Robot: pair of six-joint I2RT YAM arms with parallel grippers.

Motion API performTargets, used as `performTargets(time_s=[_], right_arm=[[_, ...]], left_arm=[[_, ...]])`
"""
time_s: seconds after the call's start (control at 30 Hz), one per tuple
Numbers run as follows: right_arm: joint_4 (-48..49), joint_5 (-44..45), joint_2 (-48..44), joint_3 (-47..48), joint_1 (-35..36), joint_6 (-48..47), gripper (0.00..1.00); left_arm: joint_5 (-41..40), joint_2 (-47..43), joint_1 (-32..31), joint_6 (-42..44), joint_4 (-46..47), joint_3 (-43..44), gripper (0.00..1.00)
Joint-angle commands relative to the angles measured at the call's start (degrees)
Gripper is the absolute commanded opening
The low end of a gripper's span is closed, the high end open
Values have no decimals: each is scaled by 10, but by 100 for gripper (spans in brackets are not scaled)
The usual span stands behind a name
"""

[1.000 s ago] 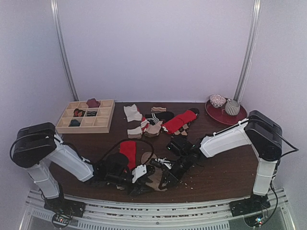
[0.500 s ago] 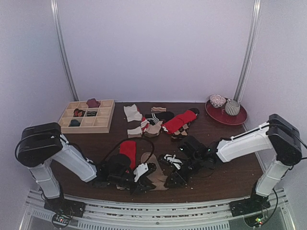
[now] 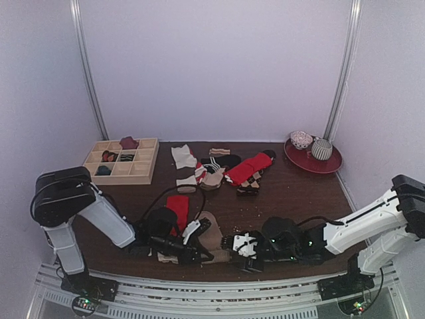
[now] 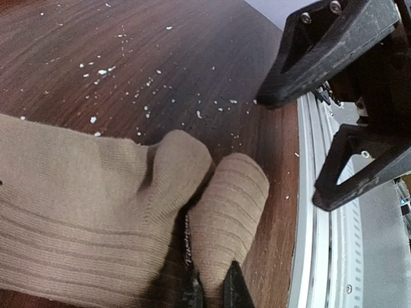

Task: Roll the socks
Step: Roll the sock at the center of the board.

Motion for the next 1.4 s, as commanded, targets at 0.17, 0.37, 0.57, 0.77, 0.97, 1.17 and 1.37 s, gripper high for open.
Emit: performTargets(time_s=[0.17,0.37,0.57,0.77,0.97,1.17,1.37], right_arm=[[14,45,91,49,28,-64,67],[15,58,128,62,38,-67,53],[-17,114,171,91,35,-33,27],[-73,46,156,93,-6,45,9],[-176,-185,150,148,-90,155,8],[-389,-279,247,299,-121,193,8],[-476,-291,302,362,-125,195,9]], left_arm=[[15,26,5,-8,-169,4,0],[23,28,7,-3,-175,4,0],[41,25,8,11,-180,9,0],[-23,-50,8,83,-254,29,27],[-188,-243,2,161,-255,7,48],[-187,-331,-19,252,-152,-42,50],[-204,-243,-29,269,-130,-38,53]])
